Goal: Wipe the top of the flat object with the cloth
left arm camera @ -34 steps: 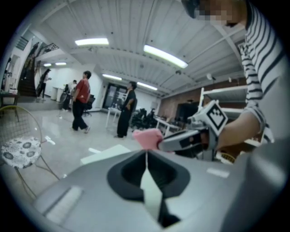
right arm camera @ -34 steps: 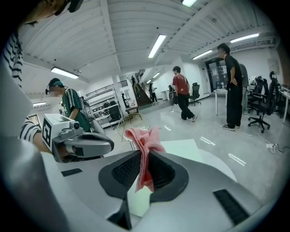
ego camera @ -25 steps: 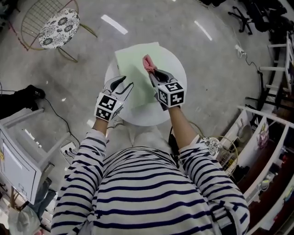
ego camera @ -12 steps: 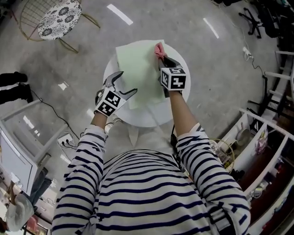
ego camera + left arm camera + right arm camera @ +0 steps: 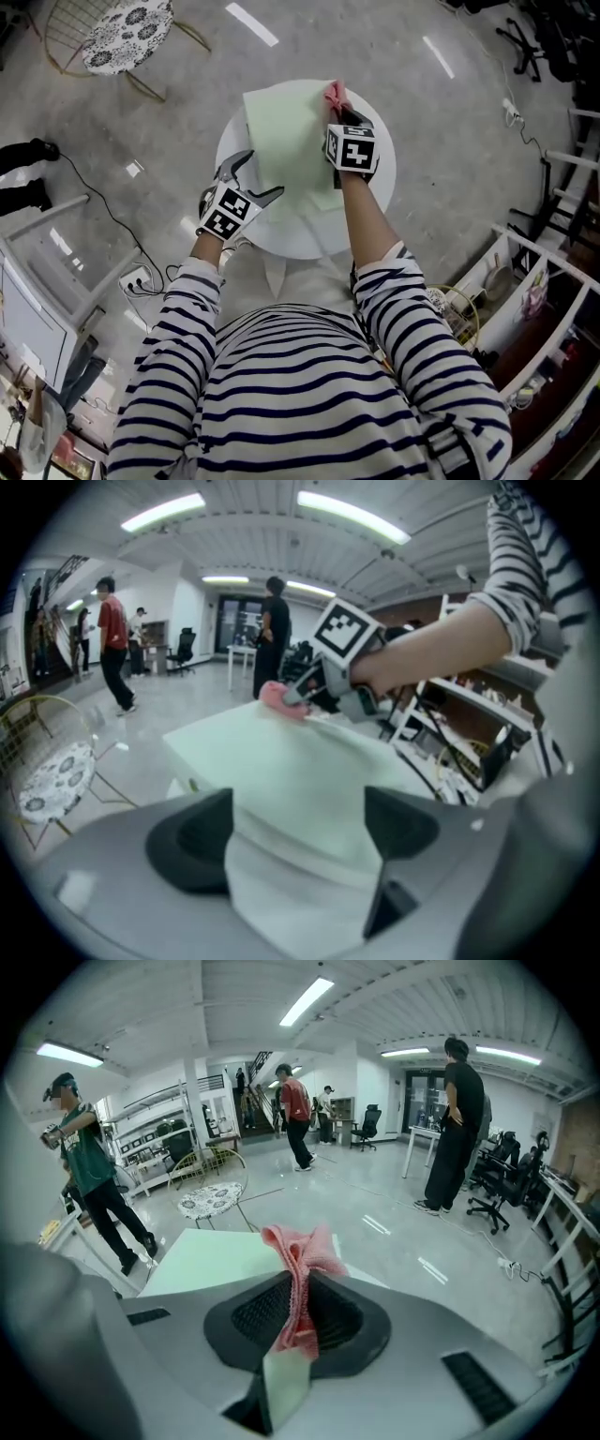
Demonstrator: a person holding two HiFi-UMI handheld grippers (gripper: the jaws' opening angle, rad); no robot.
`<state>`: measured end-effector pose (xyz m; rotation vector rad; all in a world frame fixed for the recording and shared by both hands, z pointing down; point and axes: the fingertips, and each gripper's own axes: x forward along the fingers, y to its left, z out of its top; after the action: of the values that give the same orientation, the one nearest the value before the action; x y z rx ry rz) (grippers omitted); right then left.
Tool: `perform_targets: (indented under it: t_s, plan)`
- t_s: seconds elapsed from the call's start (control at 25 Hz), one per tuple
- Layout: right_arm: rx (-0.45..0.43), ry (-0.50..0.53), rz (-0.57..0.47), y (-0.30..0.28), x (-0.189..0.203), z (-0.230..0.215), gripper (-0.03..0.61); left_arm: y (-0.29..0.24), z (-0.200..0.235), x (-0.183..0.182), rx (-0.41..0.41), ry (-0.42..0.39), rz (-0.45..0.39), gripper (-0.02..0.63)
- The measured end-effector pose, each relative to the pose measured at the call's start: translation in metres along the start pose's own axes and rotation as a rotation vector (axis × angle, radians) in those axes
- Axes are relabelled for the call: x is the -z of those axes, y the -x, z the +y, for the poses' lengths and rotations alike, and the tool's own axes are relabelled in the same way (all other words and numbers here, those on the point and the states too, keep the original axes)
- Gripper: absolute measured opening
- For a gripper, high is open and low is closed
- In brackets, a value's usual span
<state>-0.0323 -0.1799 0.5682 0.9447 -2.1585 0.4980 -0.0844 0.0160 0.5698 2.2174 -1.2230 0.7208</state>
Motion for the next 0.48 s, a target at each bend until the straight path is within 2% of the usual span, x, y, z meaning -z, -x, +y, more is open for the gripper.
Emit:
perform_targets:
  t_s: [0.16,0.48]
  plan:
    - [-0.014,-0.006,0.011,-0.002,0.001,0.009,0.046,-0.003,0.001,0.0,0.008,-0.013,0.008,0.425]
    - [-0.099,-0.014,0.018,-0.002,0.004,0.048,0.046,-0.006,-0.001,0.007,0.03,-0.013,0.028,0.425]
